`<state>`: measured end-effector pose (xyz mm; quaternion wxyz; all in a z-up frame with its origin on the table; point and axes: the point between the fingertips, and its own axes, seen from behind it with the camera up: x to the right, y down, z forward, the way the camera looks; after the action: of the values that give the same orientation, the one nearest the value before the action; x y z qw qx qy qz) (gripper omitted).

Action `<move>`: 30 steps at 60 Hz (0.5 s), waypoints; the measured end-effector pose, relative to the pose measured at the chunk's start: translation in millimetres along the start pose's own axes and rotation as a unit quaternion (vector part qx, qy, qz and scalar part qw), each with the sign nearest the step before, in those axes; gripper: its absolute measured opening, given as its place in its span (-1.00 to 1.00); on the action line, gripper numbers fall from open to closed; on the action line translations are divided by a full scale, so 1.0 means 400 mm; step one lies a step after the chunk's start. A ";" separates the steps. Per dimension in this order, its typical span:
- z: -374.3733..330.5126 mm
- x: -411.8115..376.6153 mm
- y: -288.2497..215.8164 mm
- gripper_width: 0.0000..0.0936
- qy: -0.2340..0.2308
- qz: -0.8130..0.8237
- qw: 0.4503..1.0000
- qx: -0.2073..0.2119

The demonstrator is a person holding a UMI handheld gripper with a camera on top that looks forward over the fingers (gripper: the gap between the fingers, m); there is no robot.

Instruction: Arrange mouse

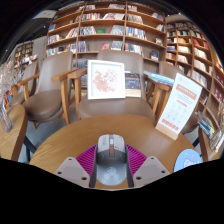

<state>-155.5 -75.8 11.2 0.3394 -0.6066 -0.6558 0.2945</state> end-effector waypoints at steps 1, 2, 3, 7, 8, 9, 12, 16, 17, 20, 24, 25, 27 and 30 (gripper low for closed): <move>-0.014 0.005 -0.009 -0.08 -0.001 0.001 1.000 0.005; -0.029 0.011 -0.020 -0.09 -0.002 0.003 1.000 0.012; -0.047 0.017 -0.030 -0.09 -0.003 0.006 1.000 0.018; -0.119 0.060 -0.062 -0.09 -0.011 0.018 0.999 0.037; -0.137 0.074 -0.068 -0.09 -0.013 0.022 0.999 0.041; -0.156 0.090 -0.075 -0.09 -0.015 0.026 0.999 0.045; -0.203 0.151 -0.085 -0.09 -0.016 0.034 0.998 0.051; -0.251 0.264 -0.079 -0.09 0.001 0.031 0.998 0.058; -0.259 0.298 -0.075 -0.09 0.009 0.031 0.998 0.060; -0.264 0.405 -0.058 -0.09 0.035 0.032 0.997 0.060; -0.257 0.531 -0.012 -0.07 0.065 0.041 0.996 0.049; -0.256 0.559 0.007 -0.07 0.071 0.044 0.995 0.045; -0.247 0.606 0.037 -0.07 0.080 0.049 0.995 0.036; -0.228 0.659 0.082 -0.07 0.085 0.054 0.995 0.025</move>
<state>-71.7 187.1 62.4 0.3928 -0.6552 -0.5835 0.2754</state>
